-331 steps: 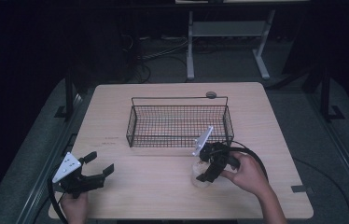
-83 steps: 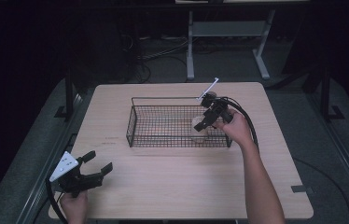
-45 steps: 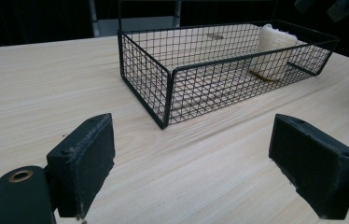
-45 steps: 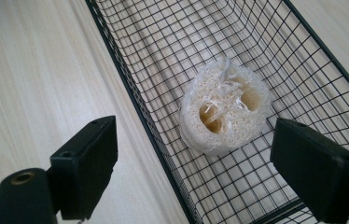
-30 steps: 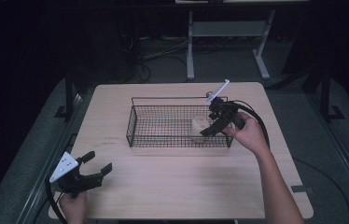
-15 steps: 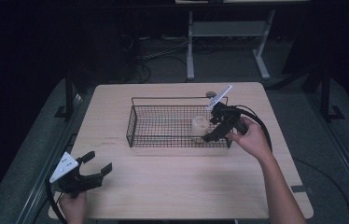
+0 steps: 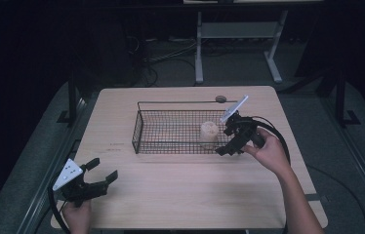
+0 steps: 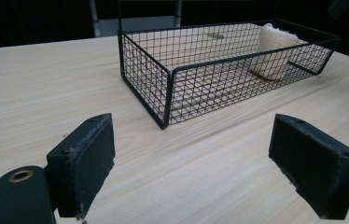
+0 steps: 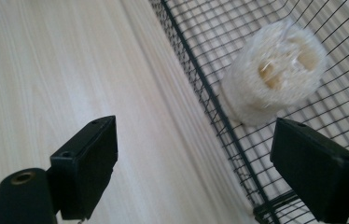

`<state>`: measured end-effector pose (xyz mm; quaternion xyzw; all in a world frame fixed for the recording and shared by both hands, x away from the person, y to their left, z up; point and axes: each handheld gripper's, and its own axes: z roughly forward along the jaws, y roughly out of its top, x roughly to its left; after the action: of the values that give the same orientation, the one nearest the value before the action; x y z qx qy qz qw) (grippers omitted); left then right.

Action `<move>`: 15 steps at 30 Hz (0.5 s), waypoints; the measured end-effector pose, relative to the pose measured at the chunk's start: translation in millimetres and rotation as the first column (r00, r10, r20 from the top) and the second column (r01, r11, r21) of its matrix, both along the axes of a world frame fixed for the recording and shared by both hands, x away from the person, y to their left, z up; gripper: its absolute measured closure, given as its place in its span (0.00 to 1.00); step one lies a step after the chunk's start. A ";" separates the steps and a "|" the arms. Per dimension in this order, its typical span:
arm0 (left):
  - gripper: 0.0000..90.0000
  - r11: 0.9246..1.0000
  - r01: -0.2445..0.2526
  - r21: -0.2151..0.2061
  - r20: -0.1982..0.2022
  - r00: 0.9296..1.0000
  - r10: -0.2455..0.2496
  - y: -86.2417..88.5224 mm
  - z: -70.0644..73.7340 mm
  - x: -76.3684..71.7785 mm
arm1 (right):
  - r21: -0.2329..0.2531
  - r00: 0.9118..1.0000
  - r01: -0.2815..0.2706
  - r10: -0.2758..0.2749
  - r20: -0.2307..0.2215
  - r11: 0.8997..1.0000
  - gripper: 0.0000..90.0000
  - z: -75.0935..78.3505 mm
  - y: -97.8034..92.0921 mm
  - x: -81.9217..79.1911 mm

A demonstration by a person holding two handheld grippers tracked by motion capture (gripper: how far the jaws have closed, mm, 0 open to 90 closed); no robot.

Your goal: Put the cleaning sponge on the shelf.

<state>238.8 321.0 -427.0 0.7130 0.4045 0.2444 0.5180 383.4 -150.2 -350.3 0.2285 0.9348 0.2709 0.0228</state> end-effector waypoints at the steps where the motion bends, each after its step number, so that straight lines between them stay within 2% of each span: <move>1: 0.15 1.000 -0.001 0.000 0.000 1.000 0.001 -0.1 0.1 -0.1 | -0.001 1.000 -0.001 0.001 0.009 1.000 0.16 -0.5 -0.1 -2.2; 10: 0.15 1.000 -0.001 -0.001 0.001 1.000 0.001 0.6 -0.1 -0.1 | -0.011 1.000 -0.008 0.008 -0.009 1.000 0.16 -8.0 -2.0 -10.2; 15: 0.15 1.000 -0.001 0.000 0.000 1.000 0.001 0.2 -0.2 0.0 | 0.001 1.000 -0.006 0.006 0.007 1.000 0.16 -10.2 -5.1 -14.9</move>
<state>238.8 321.1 -427.2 0.7127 0.4047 0.2447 0.5181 368.5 -155.3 -360.5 0.2247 0.9353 0.2723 0.0252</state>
